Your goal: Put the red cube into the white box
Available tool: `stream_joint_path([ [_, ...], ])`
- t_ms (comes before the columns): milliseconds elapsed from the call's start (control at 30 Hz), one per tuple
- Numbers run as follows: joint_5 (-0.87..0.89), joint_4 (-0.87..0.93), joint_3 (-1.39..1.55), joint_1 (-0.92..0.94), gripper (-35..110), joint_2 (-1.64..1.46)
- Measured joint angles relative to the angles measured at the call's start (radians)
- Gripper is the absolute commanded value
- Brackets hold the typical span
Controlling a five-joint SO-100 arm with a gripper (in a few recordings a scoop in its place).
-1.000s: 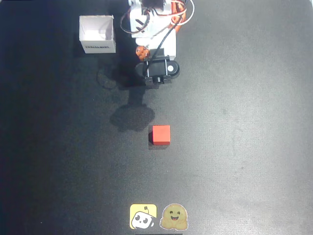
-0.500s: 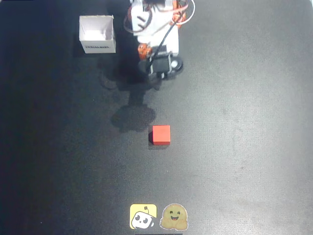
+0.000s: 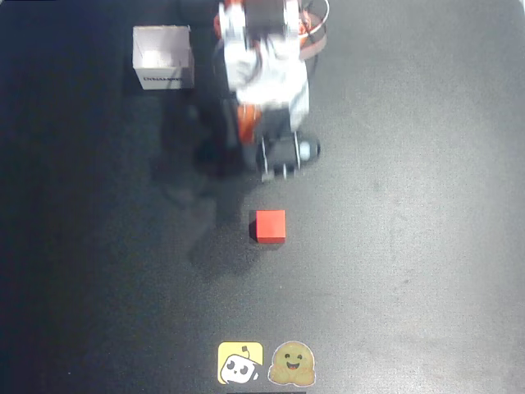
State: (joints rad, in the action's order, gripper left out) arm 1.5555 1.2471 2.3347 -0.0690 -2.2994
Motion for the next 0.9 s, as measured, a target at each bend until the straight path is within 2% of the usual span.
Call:
stream_joint_path([
  [333,0.005,-0.156,-0.21,-0.003,26,0.385],
  [600,0.005,-0.37,-0.227,-0.002,26,0.569],
  [900,0.043,-0.451,-0.239,-0.002,24,0.653],
])
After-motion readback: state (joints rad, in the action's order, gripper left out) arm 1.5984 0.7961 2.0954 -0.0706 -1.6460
